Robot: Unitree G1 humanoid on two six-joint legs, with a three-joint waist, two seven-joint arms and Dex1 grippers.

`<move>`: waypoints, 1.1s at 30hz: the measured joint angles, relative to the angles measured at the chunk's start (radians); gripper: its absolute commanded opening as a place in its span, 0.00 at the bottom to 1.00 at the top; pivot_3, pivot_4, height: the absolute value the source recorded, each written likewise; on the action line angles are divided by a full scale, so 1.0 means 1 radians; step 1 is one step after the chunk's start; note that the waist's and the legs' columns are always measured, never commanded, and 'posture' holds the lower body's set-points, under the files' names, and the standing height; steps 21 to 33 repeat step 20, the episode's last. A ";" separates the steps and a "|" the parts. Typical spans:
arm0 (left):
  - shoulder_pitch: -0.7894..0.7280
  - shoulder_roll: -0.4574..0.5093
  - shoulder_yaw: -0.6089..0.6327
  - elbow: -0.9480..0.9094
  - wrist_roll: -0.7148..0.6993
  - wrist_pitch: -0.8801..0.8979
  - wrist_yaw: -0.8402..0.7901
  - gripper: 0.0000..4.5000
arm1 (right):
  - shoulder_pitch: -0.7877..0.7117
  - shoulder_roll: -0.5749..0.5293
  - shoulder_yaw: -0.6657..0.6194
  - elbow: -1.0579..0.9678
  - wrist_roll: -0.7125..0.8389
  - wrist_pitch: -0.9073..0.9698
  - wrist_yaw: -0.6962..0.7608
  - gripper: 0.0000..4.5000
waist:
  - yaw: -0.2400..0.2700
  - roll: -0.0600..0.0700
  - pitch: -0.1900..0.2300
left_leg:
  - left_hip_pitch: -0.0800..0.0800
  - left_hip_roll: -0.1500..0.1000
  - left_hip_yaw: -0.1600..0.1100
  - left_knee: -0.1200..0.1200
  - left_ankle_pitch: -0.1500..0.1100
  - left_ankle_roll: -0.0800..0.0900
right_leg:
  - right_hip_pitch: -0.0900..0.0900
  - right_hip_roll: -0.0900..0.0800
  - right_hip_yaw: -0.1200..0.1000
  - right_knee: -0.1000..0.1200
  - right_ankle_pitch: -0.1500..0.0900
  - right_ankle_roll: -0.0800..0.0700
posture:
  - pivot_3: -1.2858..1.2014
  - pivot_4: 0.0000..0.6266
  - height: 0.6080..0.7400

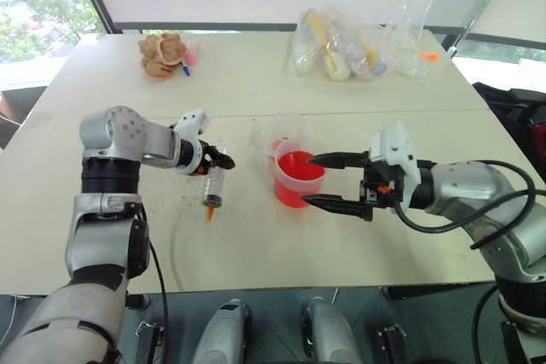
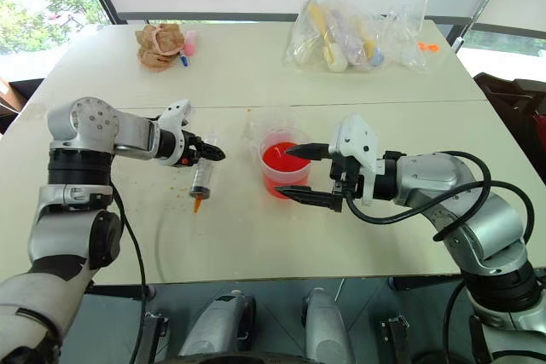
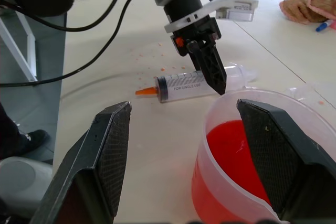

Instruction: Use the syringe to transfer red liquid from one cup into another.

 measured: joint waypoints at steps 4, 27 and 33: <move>0.023 0.004 -0.009 -0.058 -0.027 0.000 0.052 0.99 | 0.020 -0.004 -0.001 0.013 -0.020 -0.005 0.004 0.75 | -0.004 0.000 0.000 | 0.001 0.000 0.000 0.000 0.000 0.000 | 0.000 0.000 0.000 0.002 0.000 0.000 | 0.52 0.24 1.00; 0.348 0.159 0.099 -0.490 0.127 -0.684 -0.321 0.99 | 0.113 -0.043 -0.237 0.151 0.045 0.024 0.025 0.75 | -0.003 0.001 0.000 | 0.001 0.001 0.002 -0.001 0.001 -0.001 | 0.001 0.000 0.000 -0.002 0.000 -0.001 | 0.52 0.24 1.00; 0.348 0.159 0.099 -0.490 0.127 -0.684 -0.321 0.99 | 0.113 -0.043 -0.237 0.151 0.045 0.024 0.025 0.75 | -0.003 0.001 0.000 | 0.001 0.001 0.002 -0.001 0.001 -0.001 | 0.001 0.000 0.000 -0.002 0.000 -0.001 | 0.52 0.24 1.00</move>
